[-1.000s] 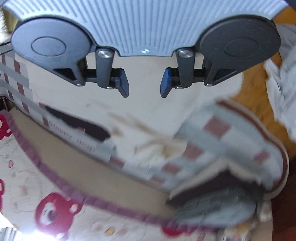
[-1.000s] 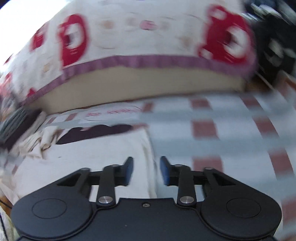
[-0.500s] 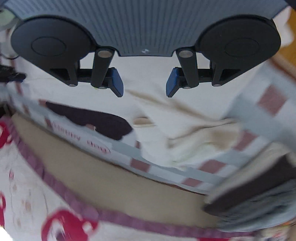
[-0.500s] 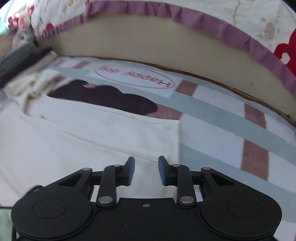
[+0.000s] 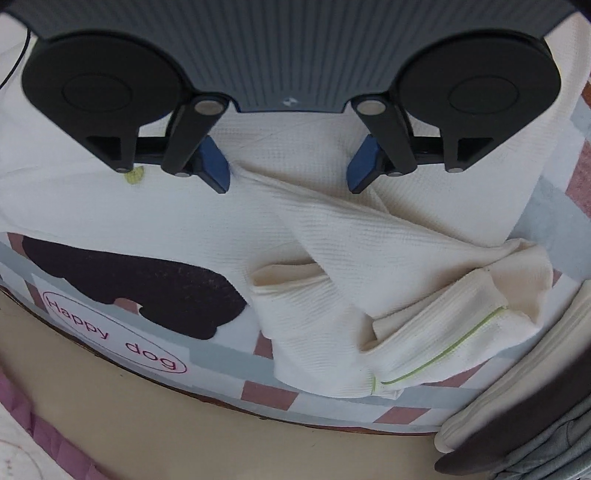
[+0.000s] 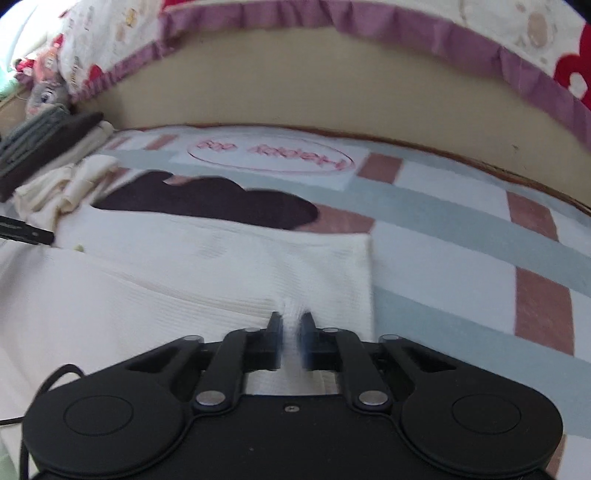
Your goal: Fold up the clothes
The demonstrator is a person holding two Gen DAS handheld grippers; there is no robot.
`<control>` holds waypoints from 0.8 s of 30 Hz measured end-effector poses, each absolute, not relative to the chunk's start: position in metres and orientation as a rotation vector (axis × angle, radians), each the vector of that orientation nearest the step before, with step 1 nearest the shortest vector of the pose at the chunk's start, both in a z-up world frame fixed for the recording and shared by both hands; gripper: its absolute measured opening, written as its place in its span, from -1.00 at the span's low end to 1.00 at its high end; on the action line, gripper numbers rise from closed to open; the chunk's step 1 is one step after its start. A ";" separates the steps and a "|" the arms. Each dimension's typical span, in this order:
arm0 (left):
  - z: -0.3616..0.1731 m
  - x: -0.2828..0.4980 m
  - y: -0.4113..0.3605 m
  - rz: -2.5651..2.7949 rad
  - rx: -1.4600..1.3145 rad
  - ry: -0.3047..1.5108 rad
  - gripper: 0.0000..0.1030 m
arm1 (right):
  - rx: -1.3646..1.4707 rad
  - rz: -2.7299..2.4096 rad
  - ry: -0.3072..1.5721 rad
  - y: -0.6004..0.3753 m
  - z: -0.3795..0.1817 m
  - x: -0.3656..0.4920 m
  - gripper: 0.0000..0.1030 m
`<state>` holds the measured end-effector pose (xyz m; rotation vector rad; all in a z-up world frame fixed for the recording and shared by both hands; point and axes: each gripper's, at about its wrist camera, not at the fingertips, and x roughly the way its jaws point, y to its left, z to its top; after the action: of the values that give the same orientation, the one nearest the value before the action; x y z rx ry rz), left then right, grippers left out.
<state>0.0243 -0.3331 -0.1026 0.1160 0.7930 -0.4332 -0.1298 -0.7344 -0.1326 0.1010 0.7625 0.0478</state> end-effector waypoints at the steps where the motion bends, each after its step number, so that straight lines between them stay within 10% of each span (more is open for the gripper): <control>1: -0.102 0.024 -0.334 -0.430 0.125 0.780 0.22 | 0.086 0.044 0.731 -0.731 -0.129 -0.133 -0.81; 2: -0.101 0.024 -0.335 -0.427 0.133 0.767 -0.07 | 0.077 0.040 0.705 -0.729 -0.126 -0.135 -0.82; 3: -0.100 0.023 -0.337 -0.424 0.142 0.754 -0.97 | 0.080 0.037 0.685 -0.730 -0.122 -0.136 -0.82; 19: -0.101 0.048 -0.342 -0.407 0.135 0.775 -0.82 | 0.160 -0.090 0.757 -0.766 -0.123 -0.075 -0.82; 24: -0.104 0.061 -0.341 -0.406 0.107 0.821 -0.52 | 0.363 -0.164 0.929 -0.790 -0.109 -0.044 -0.41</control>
<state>0.0605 -0.3414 -0.1035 0.1069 0.8212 -0.4064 -0.0438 -0.7904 -0.1093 0.3632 0.9294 -0.1635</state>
